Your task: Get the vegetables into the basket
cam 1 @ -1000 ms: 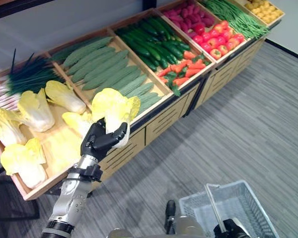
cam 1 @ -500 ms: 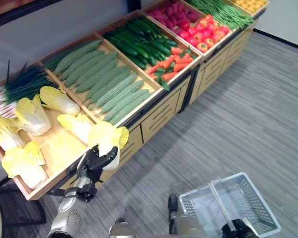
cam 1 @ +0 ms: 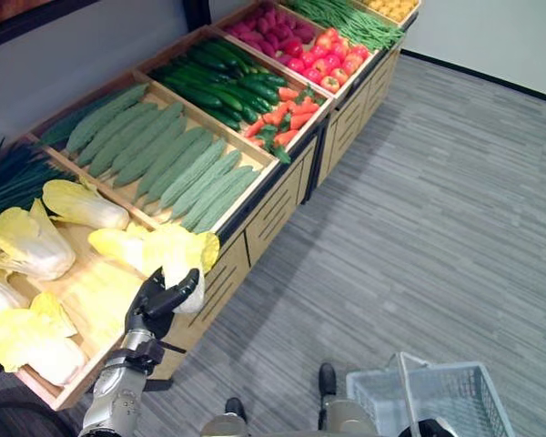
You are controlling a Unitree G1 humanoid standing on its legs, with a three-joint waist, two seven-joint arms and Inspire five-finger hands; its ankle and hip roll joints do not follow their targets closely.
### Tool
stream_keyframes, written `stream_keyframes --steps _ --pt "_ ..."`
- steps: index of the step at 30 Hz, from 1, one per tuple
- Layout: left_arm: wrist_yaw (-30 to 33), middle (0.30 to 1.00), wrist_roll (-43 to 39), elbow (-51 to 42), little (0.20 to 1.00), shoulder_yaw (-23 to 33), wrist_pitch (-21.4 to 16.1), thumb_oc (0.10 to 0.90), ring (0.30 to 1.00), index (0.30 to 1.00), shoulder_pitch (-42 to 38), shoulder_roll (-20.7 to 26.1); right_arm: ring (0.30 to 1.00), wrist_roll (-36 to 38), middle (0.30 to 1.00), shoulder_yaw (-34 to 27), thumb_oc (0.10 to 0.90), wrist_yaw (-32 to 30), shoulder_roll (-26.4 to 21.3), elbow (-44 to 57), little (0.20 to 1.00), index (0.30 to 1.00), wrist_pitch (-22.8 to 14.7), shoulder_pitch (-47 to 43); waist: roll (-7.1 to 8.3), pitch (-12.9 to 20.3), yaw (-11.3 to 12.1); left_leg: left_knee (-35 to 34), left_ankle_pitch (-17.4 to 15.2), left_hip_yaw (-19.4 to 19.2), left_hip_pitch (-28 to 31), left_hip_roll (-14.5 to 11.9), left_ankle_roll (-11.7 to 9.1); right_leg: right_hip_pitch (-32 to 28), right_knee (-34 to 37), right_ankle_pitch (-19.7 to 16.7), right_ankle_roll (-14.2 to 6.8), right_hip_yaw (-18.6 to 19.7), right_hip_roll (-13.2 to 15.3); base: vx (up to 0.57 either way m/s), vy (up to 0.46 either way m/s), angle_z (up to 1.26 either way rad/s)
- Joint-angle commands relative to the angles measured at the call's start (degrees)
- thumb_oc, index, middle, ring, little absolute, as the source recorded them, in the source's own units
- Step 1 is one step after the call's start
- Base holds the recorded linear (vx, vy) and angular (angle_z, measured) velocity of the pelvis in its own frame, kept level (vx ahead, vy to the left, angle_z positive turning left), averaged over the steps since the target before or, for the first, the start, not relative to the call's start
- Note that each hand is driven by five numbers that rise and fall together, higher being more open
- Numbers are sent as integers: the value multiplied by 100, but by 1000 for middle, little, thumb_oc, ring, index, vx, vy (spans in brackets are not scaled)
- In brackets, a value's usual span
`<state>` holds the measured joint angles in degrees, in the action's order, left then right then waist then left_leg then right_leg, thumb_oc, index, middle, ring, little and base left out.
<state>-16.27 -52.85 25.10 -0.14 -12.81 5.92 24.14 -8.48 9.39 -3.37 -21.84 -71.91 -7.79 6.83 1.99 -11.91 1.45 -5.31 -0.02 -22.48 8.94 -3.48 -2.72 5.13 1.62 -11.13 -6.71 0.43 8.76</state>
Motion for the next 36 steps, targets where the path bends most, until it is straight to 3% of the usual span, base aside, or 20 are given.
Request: stream_keyframes --steps 1,4,5,6,8,9,14,16,19,21,33,36 --pt "-370 300 -33 -304 300 290 -599 400 300 300 -543 296 300 28 300 84 400 -31 -127 115 300 300 -176 -327 127 21 26 114 38 -137 -163 130 -73 107 -674 109 -715 221 438 -117 133 -20" --pt "-335 300 74 -662 300 -153 -759 400 300 300 -744 377 300 43 300 169 400 -54 -66 106 300 300 -177 -356 81 -18 63 145 71 -282 -223 39 -40 294 -858 153 -721 116 424 -98 24 -62" --pt "207 300 519 -2362 300 -962 -710 400 300 300 -1150 79 300 -3 300 245 400 -187 28 135 300 300 -142 -395 51 -18 74 143 85 -337 -233 -11 -7 260 -1053 270 -694 -63 429 -67 3 -63" --pt "465 300 546 -2549 300 -898 -752 400 300 300 -1111 258 300 40 300 287 400 -278 48 189 300 300 -123 -476 11 -14 105 153 103 -402 -255 -69 9 226 -1229 378 -634 -279 473 -106 20 -34" --pt "409 300 564 -2895 300 -828 -749 400 300 300 -910 538 300 -38 300 267 400 -394 15 96 300 300 -59 -471 -51 9 172 148 153 -593 -277 -164 21 83 -1611 548 -565 -732 618 -67 15 -15" --pt "364 300 686 -3000 300 -1000 -635 400 300 300 -854 572 300 -31 300 210 400 -421 18 -5 300 300 -43 -453 -6 104 236 92 63 -569 -218 -125 -21 -130 -1718 712 -629 -846 670 10 -17 -44" --pt "252 300 740 -2934 300 -1130 -590 400 300 300 -907 614 300 4 300 188 400 -387 49 -136 300 300 -53 -343 61 221 292 99 116 -806 -106 -153 -133 -312 -1178 618 -680 -1139 672 45 -126 -57" --pt "255 300 693 -2917 300 -1177 -580 400 300 300 -902 544 300 -1 300 207 400 -360 67 -210 300 300 -50 -293 42 273 241 84 197 -874 -37 -233 -252 -507 -751 774 -629 -1202 503 61 -146 -36" --pt "256 300 674 -2922 300 -1183 -572 400 300 300 -895 538 300 11 300 191 400 -375 46 -198 300 300 -55 -278 9 272 197 69 299 -879 -39 -317 -326 -547 -647 867 -566 -1227 412 10 -139 -10" --pt "259 300 650 -2897 300 -1199 -531 400 300 300 -891 504 300 41 300 164 400 -389 -7 -204 300 300 -68 -234 -27 246 117 50 434 -852 -56 -442 -437 -538 -633 984 -482 -1247 280 13 -198 -4" --pt "361 300 584 -2754 300 -1260 -471 400 300 300 -968 382 300 210 300 48 400 -432 -103 -225 300 300 -97 -113 -250 210 -73 90 700 -821 -5 -767 -642 -468 -1002 1427 -214 -1207 -23 11 -102 0" --pt "379 300 588 -2698 300 -1261 -457 400 300 300 -1036 385 300 277 300 31 400 -438 -117 -176 300 300 -119 -83 -229 121 -62 650 851 -764 -234 -978 -800 -614 -905 1519 -72 -1170 -154 -19 -199 -5"
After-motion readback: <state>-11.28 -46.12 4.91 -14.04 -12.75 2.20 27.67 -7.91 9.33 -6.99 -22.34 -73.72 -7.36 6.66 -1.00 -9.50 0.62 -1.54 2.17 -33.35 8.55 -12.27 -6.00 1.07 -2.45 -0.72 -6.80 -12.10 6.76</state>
